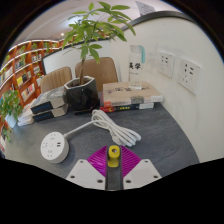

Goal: Unplug charger

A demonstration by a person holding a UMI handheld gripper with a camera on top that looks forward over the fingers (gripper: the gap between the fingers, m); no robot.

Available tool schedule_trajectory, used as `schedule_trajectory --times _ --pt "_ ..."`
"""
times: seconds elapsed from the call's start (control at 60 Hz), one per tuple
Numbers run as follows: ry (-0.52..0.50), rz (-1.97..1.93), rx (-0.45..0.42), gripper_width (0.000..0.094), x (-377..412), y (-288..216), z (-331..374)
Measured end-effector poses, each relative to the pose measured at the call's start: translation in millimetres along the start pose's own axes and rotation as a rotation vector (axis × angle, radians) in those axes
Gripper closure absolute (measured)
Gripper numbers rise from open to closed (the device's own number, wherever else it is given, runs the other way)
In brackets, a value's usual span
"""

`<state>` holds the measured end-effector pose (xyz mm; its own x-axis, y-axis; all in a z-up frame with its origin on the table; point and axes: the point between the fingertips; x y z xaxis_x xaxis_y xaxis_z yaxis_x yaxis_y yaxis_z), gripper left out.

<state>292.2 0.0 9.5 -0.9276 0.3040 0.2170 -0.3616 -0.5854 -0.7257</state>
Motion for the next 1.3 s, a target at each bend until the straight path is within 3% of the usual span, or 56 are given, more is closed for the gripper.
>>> schedule_trajectory --times 0.05,0.15,0.25,0.283,0.35,0.517,0.633,0.783,0.917,1.083,1.3 --pt "0.028 -0.019 0.0 0.0666 -9 3 0" --pt "0.049 -0.046 -0.001 0.0578 -16 3 6" --pt "0.067 -0.047 -0.039 0.0325 -16 -10 26" --pt "0.07 -0.04 -0.063 0.018 -14 -18 38" --pt "0.06 -0.035 -0.131 0.0084 -1 -43 67" --pt "-0.048 -0.027 -0.3 0.0091 69 -92 171" --pt "-0.097 0.013 -0.357 0.0089 123 -89 235" --pt "-0.148 0.065 -0.347 0.0095 185 -40 280" --pt "-0.206 0.064 -0.246 0.0093 227 21 290" --pt "-0.24 0.091 -0.183 0.0089 259 82 303" --pt "-0.249 0.14 -0.163 0.009 266 103 308"
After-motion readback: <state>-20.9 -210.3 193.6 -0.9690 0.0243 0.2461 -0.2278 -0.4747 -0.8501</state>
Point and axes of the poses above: the point between the fingertips, and its own axes, seen from behind it with the camera up: x to the left, y down, z backward, against the way the camera looks, and after that the axes turned 11 degrees about -z, right-handed
